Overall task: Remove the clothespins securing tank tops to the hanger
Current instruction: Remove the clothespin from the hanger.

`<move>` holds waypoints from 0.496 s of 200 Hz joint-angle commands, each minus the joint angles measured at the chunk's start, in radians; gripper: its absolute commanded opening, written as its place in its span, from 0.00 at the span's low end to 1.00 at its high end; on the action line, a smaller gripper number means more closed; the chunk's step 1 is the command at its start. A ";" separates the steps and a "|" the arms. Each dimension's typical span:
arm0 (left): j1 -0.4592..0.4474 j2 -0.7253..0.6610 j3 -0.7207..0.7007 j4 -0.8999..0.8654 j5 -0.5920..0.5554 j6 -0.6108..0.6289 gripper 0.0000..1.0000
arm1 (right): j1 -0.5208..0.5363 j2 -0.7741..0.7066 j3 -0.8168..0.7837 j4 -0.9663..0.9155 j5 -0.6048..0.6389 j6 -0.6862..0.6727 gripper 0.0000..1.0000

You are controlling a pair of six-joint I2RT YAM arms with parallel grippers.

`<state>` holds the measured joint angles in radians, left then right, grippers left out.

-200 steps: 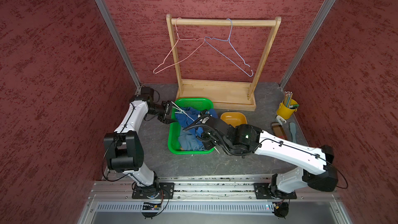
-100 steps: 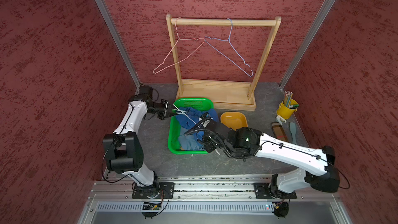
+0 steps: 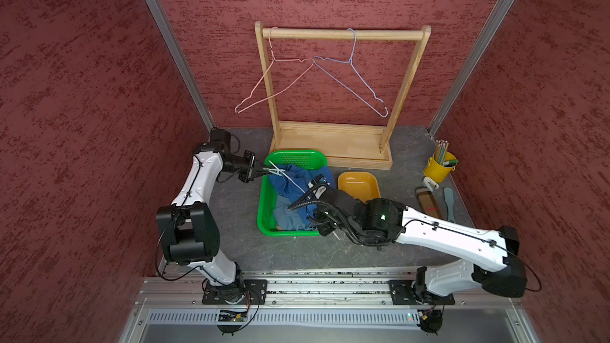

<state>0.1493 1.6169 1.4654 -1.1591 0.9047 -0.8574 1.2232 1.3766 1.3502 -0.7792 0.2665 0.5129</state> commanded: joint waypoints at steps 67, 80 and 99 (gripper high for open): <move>-0.008 -0.189 -0.018 -0.204 -0.136 0.103 0.18 | -0.155 -0.039 -0.045 0.181 -0.160 -0.007 0.00; -0.077 -0.268 -0.033 -0.167 -0.194 0.009 0.19 | -0.230 -0.015 -0.044 0.224 -0.237 -0.015 0.00; -0.221 -0.376 -0.069 -0.070 -0.307 -0.148 0.23 | -0.359 0.011 -0.064 0.332 -0.389 -0.003 0.00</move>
<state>0.0673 1.3678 1.4223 -1.3121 0.7361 -0.8234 0.9882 1.3621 1.2892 -0.6167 0.0685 0.5114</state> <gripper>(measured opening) 0.220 0.078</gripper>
